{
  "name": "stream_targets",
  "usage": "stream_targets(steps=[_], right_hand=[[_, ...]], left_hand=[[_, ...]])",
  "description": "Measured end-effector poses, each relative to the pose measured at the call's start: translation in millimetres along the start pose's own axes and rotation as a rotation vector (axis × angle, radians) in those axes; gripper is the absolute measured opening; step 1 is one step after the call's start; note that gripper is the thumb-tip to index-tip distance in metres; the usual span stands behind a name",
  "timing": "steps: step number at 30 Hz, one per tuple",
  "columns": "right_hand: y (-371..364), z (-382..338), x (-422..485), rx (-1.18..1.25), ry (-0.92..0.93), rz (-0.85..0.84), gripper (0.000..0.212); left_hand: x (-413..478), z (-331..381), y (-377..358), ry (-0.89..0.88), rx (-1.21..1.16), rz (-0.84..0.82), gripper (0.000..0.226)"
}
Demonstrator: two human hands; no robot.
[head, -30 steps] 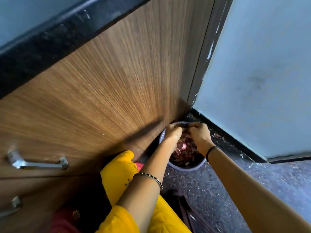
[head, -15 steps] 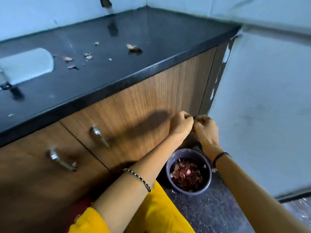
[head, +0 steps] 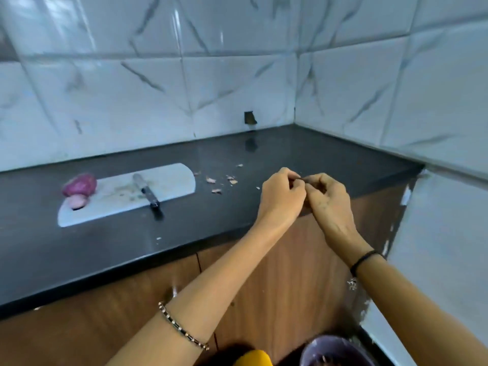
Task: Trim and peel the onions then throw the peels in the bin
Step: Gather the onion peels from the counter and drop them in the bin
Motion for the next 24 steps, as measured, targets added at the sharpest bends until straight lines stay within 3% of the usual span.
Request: stream_targets(steps=[7,9,11,14,18,21,24], right_hand=[[-65,-21,47,-0.365,0.14,-0.119,0.02],[-76,-16,66,-0.512,0.09,-0.141,0.032],[-86,-11,79,-0.599,0.015,-0.185,0.027],[-111,-11,85,-0.659,-0.014,-0.316,0.023],[-151,-24,84,-0.583,0.029,-0.594,0.042],[-159,-33,111,-0.464,0.025,-0.566,0.031],[-162,-23,134,-0.59,-0.045,-0.587,0.033]], left_hand=[[66,-61,56,-0.022,0.358,0.084,0.026],[79,-83,78,0.041,0.534,0.052,0.033],[87,-102,99,0.122,0.655,0.012,0.033],[98,-126,117,0.202,0.723,-0.081,0.028],[118,-151,126,0.219,0.774,-0.121,0.038],[134,-169,129,0.223,0.769,-0.148,0.048],[140,-180,124,0.218,0.779,-0.247,0.053]])
Point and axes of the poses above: each hand's wrist, its own x-axis towards the middle knuckle, its own y-axis out of the back of the hand, z = x × y, the point moved 4 cm from there along x, towards the middle knuckle, and after that the axes turned 7 degrees about -y, right-handed, at the moved point
